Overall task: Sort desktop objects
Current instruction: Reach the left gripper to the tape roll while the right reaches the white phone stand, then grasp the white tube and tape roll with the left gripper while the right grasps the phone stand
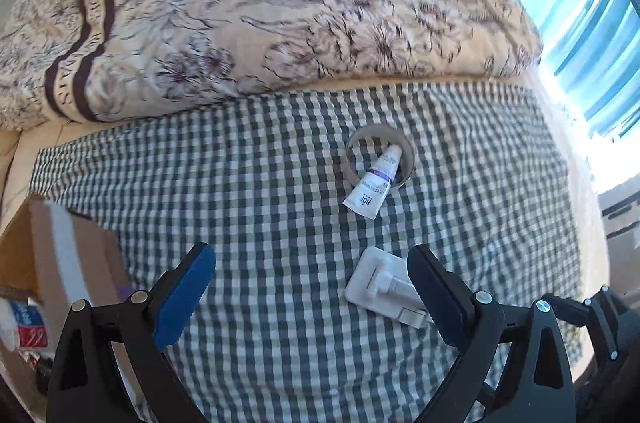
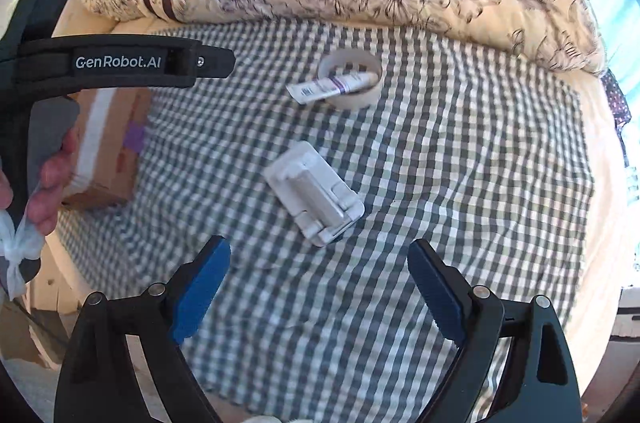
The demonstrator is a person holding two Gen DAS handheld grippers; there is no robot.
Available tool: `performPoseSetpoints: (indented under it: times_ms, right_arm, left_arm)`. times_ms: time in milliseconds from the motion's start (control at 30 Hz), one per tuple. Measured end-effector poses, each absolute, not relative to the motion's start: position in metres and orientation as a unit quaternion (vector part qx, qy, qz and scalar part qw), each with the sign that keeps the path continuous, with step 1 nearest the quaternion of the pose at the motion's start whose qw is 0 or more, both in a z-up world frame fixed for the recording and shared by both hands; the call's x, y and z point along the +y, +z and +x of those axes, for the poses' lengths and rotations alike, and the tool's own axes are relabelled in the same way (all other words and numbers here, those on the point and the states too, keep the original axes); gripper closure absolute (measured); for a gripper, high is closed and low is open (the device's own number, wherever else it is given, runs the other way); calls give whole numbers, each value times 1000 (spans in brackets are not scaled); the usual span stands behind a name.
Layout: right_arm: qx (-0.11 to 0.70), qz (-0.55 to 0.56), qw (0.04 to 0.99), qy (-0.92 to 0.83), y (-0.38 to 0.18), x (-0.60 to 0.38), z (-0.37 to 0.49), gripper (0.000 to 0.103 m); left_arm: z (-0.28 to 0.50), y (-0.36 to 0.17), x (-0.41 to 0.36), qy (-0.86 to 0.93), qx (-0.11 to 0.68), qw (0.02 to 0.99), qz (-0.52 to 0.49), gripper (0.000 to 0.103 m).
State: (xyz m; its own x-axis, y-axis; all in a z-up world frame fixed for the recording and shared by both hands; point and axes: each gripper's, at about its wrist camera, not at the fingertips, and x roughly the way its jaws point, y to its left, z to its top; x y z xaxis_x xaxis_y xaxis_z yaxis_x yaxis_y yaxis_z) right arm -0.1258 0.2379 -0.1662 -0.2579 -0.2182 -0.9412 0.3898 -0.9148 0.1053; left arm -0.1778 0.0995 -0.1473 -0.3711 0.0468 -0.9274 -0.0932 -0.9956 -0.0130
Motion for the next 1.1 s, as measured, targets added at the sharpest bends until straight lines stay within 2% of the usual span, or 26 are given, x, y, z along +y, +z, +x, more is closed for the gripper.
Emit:
performPoseSetpoints:
  times_ms: [200, 333, 500, 933, 967, 1000, 1100]
  right_arm:
    - [99, 583, 215, -778, -209, 223, -140, 13]
    - [165, 560, 235, -777, -228, 206, -140, 13]
    - [204, 554, 260, -764, -248, 195, -138, 13]
    - [200, 582, 247, -749, -284, 200, -169, 12]
    - [196, 585, 248, -747, -286, 200, -170, 12]
    - [195, 589, 248, -744, -288, 199, -171, 12]
    - [213, 595, 238, -737, -296, 194, -170, 11]
  left_arm:
    - [-197, -188, 120, 819, 52, 85, -566, 4]
    - [-211, -210, 126, 811, 54, 111, -572, 4]
    - [-232, -231, 127, 805, 47, 117, -580, 4]
    - [-260, -269, 134, 778, 44, 113, -616, 4]
    - [-261, -270, 135, 778, 47, 115, -615, 6]
    - [-260, -270, 136, 779, 46, 121, -613, 17]
    - [-260, -273, 139, 772, 58, 128, -619, 39]
